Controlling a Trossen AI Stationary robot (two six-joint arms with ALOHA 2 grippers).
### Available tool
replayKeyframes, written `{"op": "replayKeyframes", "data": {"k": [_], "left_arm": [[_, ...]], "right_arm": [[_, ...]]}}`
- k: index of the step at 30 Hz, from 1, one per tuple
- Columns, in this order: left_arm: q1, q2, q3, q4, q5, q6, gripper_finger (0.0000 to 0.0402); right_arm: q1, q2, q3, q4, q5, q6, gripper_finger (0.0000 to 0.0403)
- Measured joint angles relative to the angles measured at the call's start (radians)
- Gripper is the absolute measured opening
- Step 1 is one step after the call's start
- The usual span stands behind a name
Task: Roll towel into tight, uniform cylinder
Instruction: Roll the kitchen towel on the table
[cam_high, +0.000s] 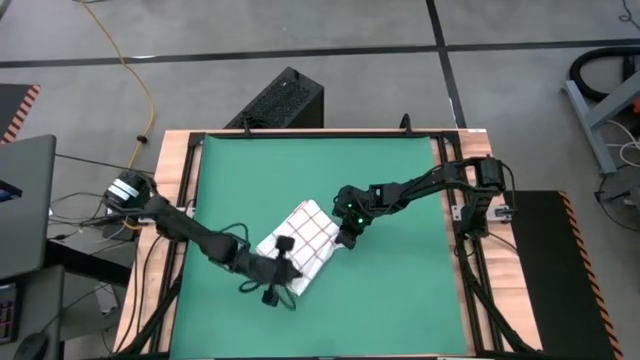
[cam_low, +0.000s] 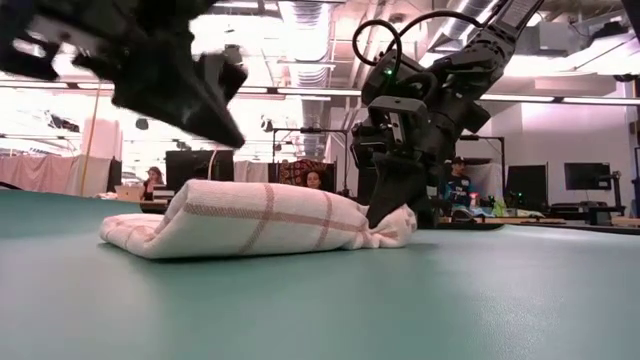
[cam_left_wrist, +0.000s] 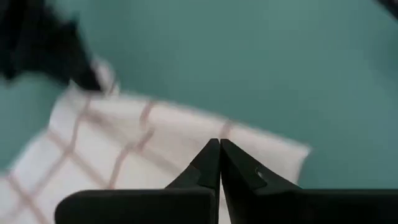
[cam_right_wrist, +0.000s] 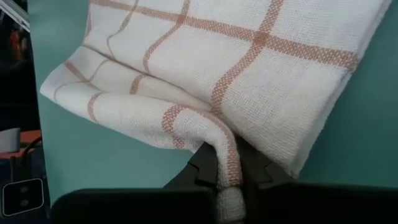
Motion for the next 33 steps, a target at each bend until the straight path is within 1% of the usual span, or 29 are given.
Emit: {"op": "replayKeyframes", "data": {"k": [2,4,9,12,17,19,23,31,33], "left_arm": [[-0.021,0.039,0.066,-0.040,-0.027,0.060,0.0000],[-0.033,0.089,0.144,-0.130,-0.048,0.111,0.0000],[-0.037,0.227,0.359,-0.352,-0.054,0.212,0.0000],[-0.036,0.289,0.459,-0.459,-0.054,0.266,0.0000],[-0.039,0.346,0.585,-0.548,-0.055,0.340,0.0000],[-0.030,0.364,0.607,-0.582,-0.043,0.346,0.0000],[-0.011,0.371,0.607,-0.657,-0.017,0.338,0.0000],[-0.002,0.369,0.608,-0.749,-0.067,0.322,0.0000],[0.001,0.369,0.608,-0.772,-0.113,0.310,0.0000]], "right_arm": [[0.000,0.000,0.000,0.001,0.000,0.000,0.0037],[0.000,0.000,-0.001,0.004,0.000,0.000,0.0037],[0.000,0.001,-0.002,0.011,0.000,0.000,0.0037],[0.000,0.001,-0.002,0.012,-0.001,-0.001,0.0037],[0.000,0.001,-0.002,0.013,-0.001,-0.008,0.0037],[0.000,0.001,-0.002,0.014,-0.001,-0.008,0.0037],[0.001,0.002,-0.002,0.016,0.000,-0.009,0.0037],[0.001,0.002,-0.002,0.019,0.000,-0.012,0.0037],[0.001,0.002,-0.002,0.020,0.000,-0.012,0.0037]]}}
